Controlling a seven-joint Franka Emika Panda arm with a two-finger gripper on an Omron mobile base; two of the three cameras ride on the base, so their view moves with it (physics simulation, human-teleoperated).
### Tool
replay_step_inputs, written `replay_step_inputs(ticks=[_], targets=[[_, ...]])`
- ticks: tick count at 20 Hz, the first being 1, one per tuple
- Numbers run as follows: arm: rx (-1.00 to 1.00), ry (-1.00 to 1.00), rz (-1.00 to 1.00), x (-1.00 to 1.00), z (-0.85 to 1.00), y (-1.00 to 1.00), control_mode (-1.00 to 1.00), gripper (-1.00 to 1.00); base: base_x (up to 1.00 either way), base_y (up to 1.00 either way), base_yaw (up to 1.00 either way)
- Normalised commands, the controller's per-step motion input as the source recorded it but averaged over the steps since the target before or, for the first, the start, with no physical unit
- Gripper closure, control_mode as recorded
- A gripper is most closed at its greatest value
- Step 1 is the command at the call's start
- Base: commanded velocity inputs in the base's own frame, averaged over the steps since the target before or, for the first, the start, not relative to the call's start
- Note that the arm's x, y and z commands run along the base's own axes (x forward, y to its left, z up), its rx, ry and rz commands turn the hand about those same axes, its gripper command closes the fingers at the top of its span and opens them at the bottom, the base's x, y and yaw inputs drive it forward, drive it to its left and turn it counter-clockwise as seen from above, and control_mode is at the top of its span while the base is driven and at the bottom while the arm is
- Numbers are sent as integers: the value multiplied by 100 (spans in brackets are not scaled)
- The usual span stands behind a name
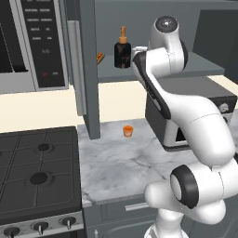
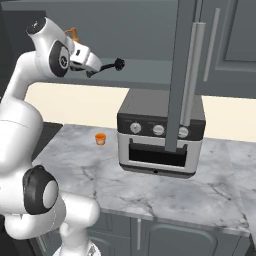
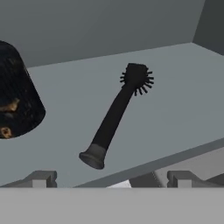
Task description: Pick the soap dispenser and dish brush from the cabinet and place them on the counter.
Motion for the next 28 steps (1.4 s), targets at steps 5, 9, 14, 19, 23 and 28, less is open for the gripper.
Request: replay_step_inputs(ticks=[5,9,14,19,23,28], targets=[[0,7,0,21,4,-2,-100,-100,0,0,0],[0,10,0,27,6,-4,-100,-100,0,0,0],[0,8,0,32,1,-1,-100,-100,0,0,0],[0,2,1,27,-2,-1,-100,-100,0,0,0],[0,0,2,10,-8,-4,-100,-100,0,0,0],[0,0,1,0,-9,-8,-100,-100,0,0,0]])
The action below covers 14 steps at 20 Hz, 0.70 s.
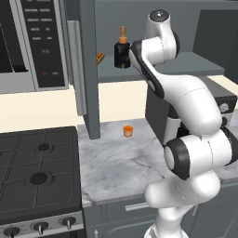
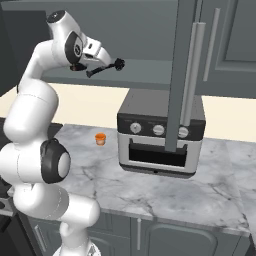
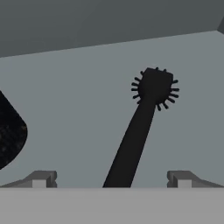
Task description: Pick the soap dispenser and dish brush from the cabinet and place them on the counter.
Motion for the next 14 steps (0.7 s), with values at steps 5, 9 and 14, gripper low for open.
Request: replay_step_inputs(ticks=[5,9,14], targets=[[0,0,0,0,-10,-6,-100,-100,0,0,0],[0,1,0,0,-12,-5,-100,-100,0,0,0],[0,2,0,6,-18,-9,-100,-100,0,0,0]])
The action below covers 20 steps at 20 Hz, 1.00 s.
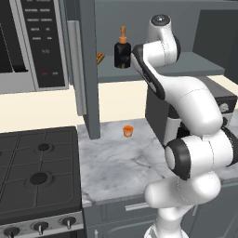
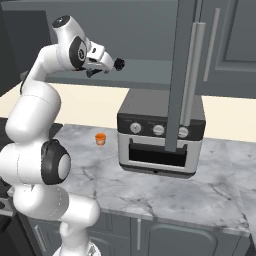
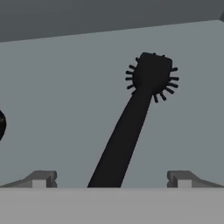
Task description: Pick the soap dispenser and dish brush from the cabinet and place them on the counter.
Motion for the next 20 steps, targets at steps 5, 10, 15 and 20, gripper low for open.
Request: replay_step_inputs(ticks=[5,10,15,20], targets=[[-1,1,0,19,-8,-2,-100,-100,0,0,0],[-1,1,0,24,0,8,-100,100,0,0,0],[0,1,1,11,0,2,-100,100,0,0,0],[0,3,0,0,-1,0,-100,100,0,0,0]])
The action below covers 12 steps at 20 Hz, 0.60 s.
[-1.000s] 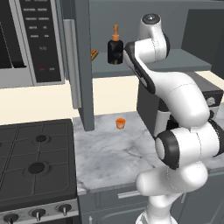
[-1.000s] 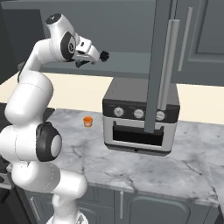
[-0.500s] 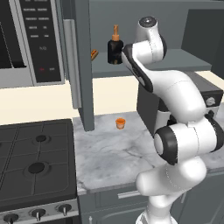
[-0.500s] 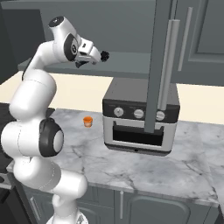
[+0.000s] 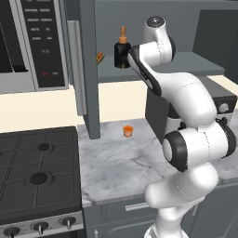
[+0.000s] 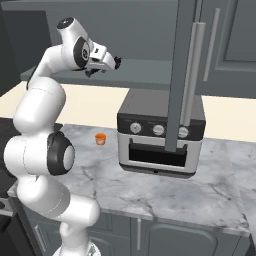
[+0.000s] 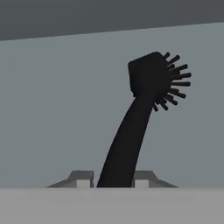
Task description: Pick the soap dispenser and dish brush from the cabinet and place them on the counter.
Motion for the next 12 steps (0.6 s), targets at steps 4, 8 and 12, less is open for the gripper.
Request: replay_step_inputs(ticks=[4,8,12], targets=[[0,1,0,0,2,1,-100,100,0,0,0],[0,5,-1,0,24,11,-100,100,0,0,0],[-2,3,-1,-4,26,13,-100,100,0,0,0]])
